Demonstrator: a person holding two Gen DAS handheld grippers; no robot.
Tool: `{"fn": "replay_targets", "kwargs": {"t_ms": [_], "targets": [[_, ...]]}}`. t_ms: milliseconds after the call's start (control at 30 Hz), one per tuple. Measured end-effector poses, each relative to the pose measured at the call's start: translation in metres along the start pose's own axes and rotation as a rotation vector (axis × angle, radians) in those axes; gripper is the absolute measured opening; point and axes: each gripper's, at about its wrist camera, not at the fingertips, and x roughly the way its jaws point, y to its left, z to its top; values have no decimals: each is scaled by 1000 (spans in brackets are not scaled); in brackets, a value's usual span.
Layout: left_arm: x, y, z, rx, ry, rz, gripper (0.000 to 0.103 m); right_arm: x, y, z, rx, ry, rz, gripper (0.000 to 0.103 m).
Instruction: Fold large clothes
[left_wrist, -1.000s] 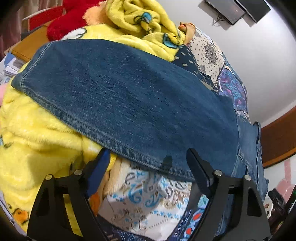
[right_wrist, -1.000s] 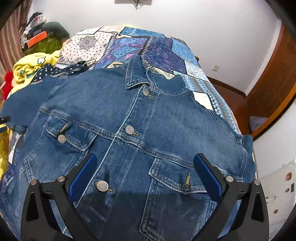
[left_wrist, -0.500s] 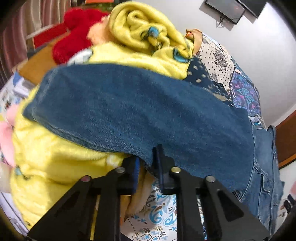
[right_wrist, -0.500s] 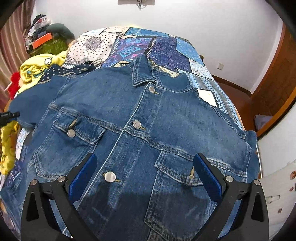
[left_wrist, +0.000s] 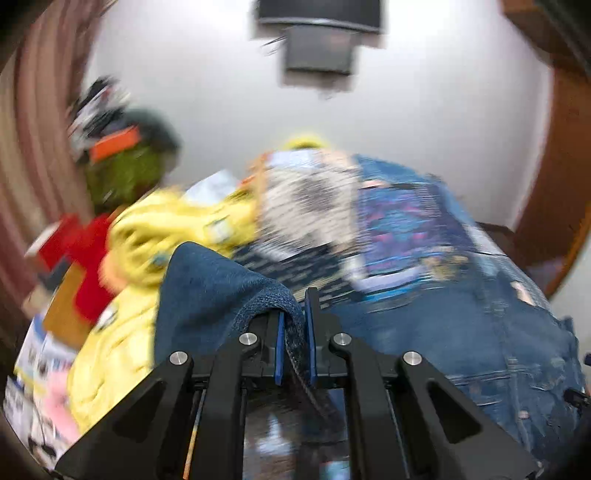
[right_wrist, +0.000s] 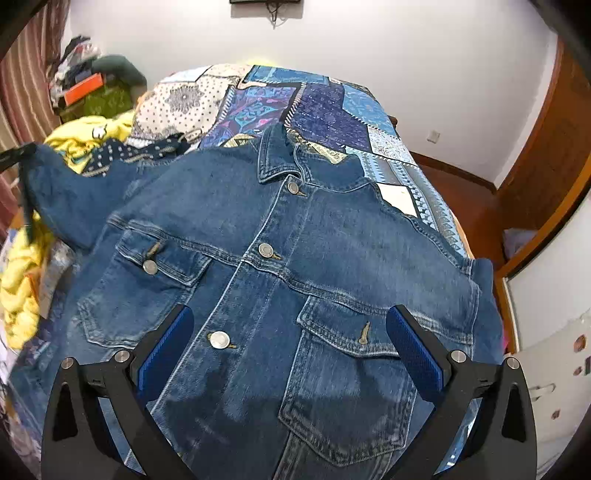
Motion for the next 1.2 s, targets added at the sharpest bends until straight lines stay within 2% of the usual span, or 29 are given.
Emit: {"fn": "replay_targets", "kwargs": {"t_ms": [100,200,267,367,500,600,633,700,733,767,900,967,1033,1100,1200], "targets": [[4,-65,3,65,9,-168,9,-8,-5,-3,4,-11,-4,103],[18,-127,-14,168,73,-253,9,-16,-12,-7,2,-23,-18,103],[29,-164,-33,243,123,-282,9,-22,-19,-11,6,-30,-19,103],[47,-205,-70,312,247,-330,9,-29,-30,-16,16,-35,-19,103],[61,-230,-105,332,377,-326,9,-36,-45,-24,36,-41,-39,103],[55,-228,-117,297,428,-349,12,-39,-55,-30,55,-43,-48,103],[53,-222,-117,276,443,-357,17,-40,-57,-31,59,-45,-47,103],[48,-212,-116,239,467,-380,33,-42,-62,-33,75,-53,-40,103],[44,-203,-113,204,477,-391,47,-43,-63,-34,80,-55,-34,103],[39,-196,-111,176,474,-396,54,-43,-64,-34,86,-56,-29,103],[23,-174,-97,112,435,-397,61,-41,-64,-33,105,-60,-14,103],[21,-154,-90,60,414,-363,78,-42,-63,-33,112,-77,-20,103],[24,-131,-84,-3,394,-326,82,-42,-61,-31,107,-91,-25,103],[33,-113,-80,-64,399,-305,83,-42,-58,-31,91,-98,-26,103],[50,-82,-82,-199,441,-330,82,-41,-51,-31,63,-106,-38,103]]}}
